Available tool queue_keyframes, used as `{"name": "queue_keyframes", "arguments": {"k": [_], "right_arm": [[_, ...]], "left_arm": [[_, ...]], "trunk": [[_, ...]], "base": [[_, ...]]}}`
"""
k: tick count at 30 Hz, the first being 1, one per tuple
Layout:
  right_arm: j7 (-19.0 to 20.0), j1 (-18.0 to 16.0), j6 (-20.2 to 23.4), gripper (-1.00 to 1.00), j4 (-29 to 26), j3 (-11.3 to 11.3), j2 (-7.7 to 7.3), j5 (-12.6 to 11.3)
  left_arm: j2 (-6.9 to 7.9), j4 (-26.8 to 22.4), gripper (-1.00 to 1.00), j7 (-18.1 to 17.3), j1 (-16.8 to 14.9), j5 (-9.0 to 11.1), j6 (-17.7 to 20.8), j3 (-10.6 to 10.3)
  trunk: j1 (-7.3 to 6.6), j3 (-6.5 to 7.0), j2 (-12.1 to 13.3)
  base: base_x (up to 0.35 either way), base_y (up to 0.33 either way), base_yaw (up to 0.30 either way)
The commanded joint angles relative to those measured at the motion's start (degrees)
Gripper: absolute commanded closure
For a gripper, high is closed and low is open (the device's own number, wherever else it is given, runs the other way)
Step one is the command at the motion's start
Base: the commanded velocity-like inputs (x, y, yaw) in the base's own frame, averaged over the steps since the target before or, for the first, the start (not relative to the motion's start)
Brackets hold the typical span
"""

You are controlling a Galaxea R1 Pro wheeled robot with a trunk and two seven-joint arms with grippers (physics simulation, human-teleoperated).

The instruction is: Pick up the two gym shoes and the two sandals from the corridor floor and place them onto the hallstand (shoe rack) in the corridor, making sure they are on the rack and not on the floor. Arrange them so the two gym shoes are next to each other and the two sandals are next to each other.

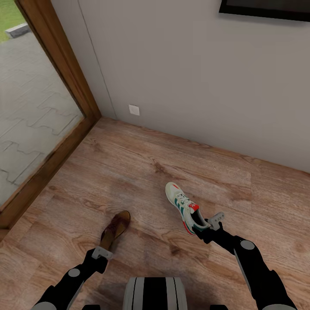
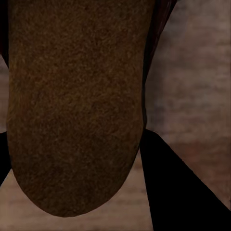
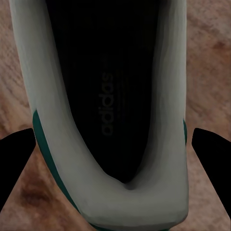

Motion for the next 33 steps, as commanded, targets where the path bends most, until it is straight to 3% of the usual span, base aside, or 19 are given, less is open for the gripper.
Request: {"name": "queue_keyframes", "arguments": {"k": [1, 16, 33], "right_arm": [[0.4, 0.0, 0.3, 1.0, -0.1, -0.1, 0.03, 0.2], [0.4, 0.0, 0.3, 1.0, -0.1, -0.1, 0.03, 0.2], [0.4, 0.0, -0.1, 1.0, 0.4, 0.1, 0.0, 0.4]], "left_arm": [[-0.02, 0.0, 1.0, -0.3, 0.0, -0.9, -0.3, 0.5], [-0.06, -0.1, 1.0, -0.3, 0.0, -0.8, -0.3, 0.4], [0.39, 0.1, 1.0, -0.2, 0.1, -0.5, -0.1, 1.0]], "trunk": [[-0.01, -0.03, 0.0], [-0.01, -0.03, 0.0], [-0.45, 3.73, 0.2]], "base": [[0.0, 0.0, 0.0], [0.0, 0.0, 0.0], [0.0, 0.0, 0.0]]}}
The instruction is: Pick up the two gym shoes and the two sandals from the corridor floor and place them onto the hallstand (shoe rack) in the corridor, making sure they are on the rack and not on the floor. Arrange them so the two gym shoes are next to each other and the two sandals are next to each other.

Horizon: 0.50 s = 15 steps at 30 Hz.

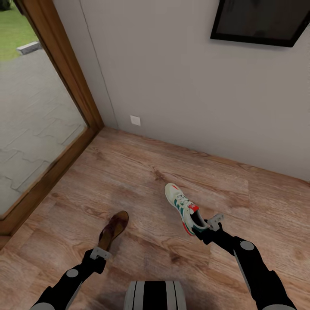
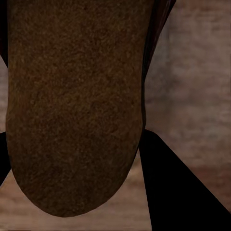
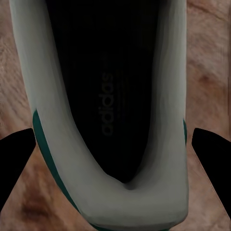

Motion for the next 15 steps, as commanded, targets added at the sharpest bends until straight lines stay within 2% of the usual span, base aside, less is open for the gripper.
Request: {"name": "queue_keyframes", "arguments": {"k": [1, 5, 9, 11, 15], "right_arm": [[0.4, 0.0, 0.3, 1.0, 0.0, -0.1, 0.04, 0.3], [0.4, 0.0, 0.3, 1.0, 0.0, -0.1, 0.05, 0.4], [0.3, 0.0, 0.2, 1.0, 0.0, -0.1, 0.09, 0.5], [0.2, 0.0, 0.1, 1.0, 0.0, -0.2, 0.12, 0.5], [0.0, 0.0, -0.1, 1.0, 1.0, -0.3, 0.07, 0.6]], "left_arm": [[0.04, 0.0, 1.0, -0.4, 0.0, -0.8, -0.3, 1.6], [0.08, 0.0, 1.0, -0.5, 0.1, -0.8, -0.4, 4.1], [0.1, 0.1, 1.0, -0.7, 0.2, -0.7, -0.8, 8.3], [0.1, 0.1, 1.0, -0.6, 1.2, -0.7, -2.6, 11.8], [0.1, 0.2, 1.0, -0.5, 2.6, -0.8, -5.5, 15.6]], "trunk": [[-0.03, 0.19, 0.0], [-0.13, 1.08, 0.1], [-0.24, 1.97, 0.1], [-0.29, 2.44, 0.1], [-0.39, 3.56, 0.2]], "base": [[0.0, 0.0, 0.0], [0.0, 0.0, 0.0], [0.0, 0.0, 0.0], [0.0, 0.0, 0.0], [0.0, 0.0, 0.0]]}}
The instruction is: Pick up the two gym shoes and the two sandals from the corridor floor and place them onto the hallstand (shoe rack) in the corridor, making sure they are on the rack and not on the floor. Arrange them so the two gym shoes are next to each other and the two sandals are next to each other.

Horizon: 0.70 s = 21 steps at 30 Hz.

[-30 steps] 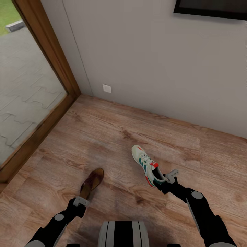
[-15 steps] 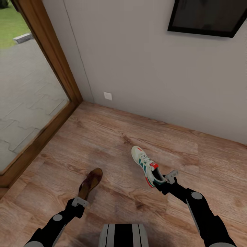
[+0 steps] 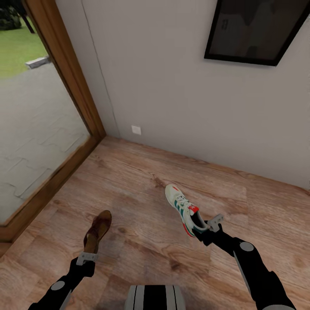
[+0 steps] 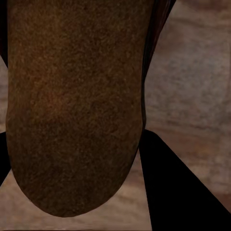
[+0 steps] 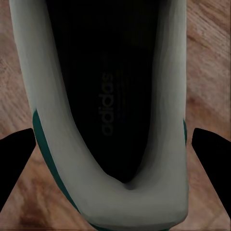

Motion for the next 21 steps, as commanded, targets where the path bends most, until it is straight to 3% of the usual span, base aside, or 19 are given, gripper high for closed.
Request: {"name": "queue_keyframes", "arguments": {"k": [1, 4, 8, 13, 21], "right_arm": [[0.3, 0.0, 0.2, 1.0, 0.3, -0.1, 0.0, 0.2], [-0.1, 0.0, -0.8, 1.0, 2.5, -0.3, -0.09, 0.2], [-5.1, 0.0, -4.8, 1.0, 7.3, -0.4, -0.27, 0.2], [-16.9, 0.0, -13.0, 1.0, 15.3, -0.4, -0.35, 0.1], [-26.6, 0.1, -24.1, 1.0, 28.3, -0.4, -0.35, 0.0]], "left_arm": [[-0.05, 0.1, 1.0, -0.4, 0.1, -0.8, -0.6, 0.9], [-0.05, 0.1, 1.0, -0.4, 0.8, -0.7, -1.2, 2.7], [-0.11, 0.0, 1.0, -0.3, 2.0, -0.7, -1.8, 5.3], [-0.13, 0.2, 1.0, -0.3, 3.5, -0.7, -4.4, 8.1], [-0.14, 0.4, 1.0, -0.3, 5.8, -0.7, -6.3, 11.2]], "trunk": [[-0.03, 0.27, 0.0], [-0.11, 1.19, 0.0], [-0.21, 2.42, 0.1], [-0.34, 3.98, 0.2], [-0.55, 6.47, 0.3]], "base": [[0.0, 0.0, 0.0], [0.0, 0.0, 0.0], [0.0, 0.0, 0.0], [0.0, 0.0, 0.0], [0.0, 0.0, 0.0]]}}
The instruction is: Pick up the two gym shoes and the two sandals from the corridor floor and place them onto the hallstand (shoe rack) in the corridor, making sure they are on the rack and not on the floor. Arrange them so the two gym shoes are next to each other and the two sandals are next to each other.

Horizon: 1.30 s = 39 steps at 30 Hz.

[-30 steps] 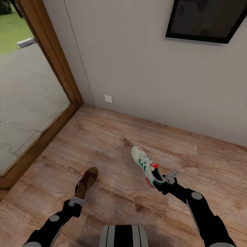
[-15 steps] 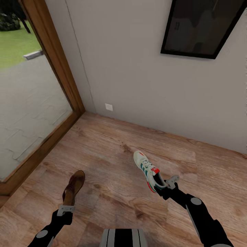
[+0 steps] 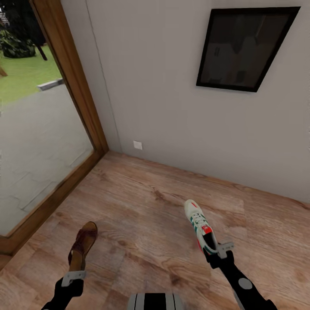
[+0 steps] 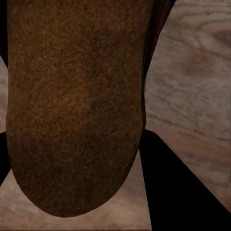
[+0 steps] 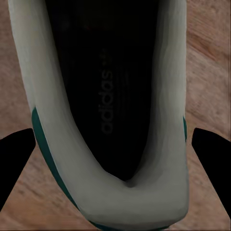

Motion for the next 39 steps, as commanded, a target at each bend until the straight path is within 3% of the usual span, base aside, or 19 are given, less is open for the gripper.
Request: {"name": "queue_keyframes", "arguments": {"k": [1, 4, 6, 11, 19, 39], "right_arm": [[-0.1, 0.0, -1.3, 1.0, 1.2, -0.5, 0.06, 0.4], [-3.3, 0.0, -7.2, 1.0, 7.5, -0.5, 0.06, 0.3], [-6.7, 0.0, -13.4, 1.0, 13.7, -0.5, -0.06, -0.3], [-9.2, 0.2, -18.5, 1.0, 23.0, -0.5, -1.03, -3.6], [-9.4, 0.4, -20.2, 1.0, 25.1, -0.5, -1.64, -6.3], [-9.3, 0.8, -20.3, 1.0, 25.3, -0.4, -1.03, -6.6]], "left_arm": [[-0.04, 0.0, 1.0, -0.4, 0.2, -0.6, -0.3, 0.8], [0.0, 0.0, 1.0, -0.4, 1.3, -0.2, -0.8, 3.7], [-0.15, 0.3, 1.0, -0.5, 2.1, 0.2, -4.0, 6.1], [-0.8, 0.5, 1.0, -0.5, 4.7, 0.4, -6.3, 7.3], [-0.74, 0.6, 1.0, -0.5, 5.8, 0.4, -6.6, 7.5], [-0.83, 1.1, 1.0, -0.5, 6.0, 0.2, -6.6, 7.3]], "trunk": [[-0.03, 0.29, 0.0], [-0.11, 1.22, 0.0], [-0.16, 1.84, 0.1], [-0.29, 3.4, 0.1], [-0.5, 5.89, 0.2], [-1.01, 12.12, 0.5]], "base": [[0.0, 0.0, 0.0], [0.0, 0.0, 0.0], [0.0, 0.0, 0.0], [0.0, 0.0, 0.0], [0.0, 0.0, 0.0], [0.0, 0.0, 0.0]]}}
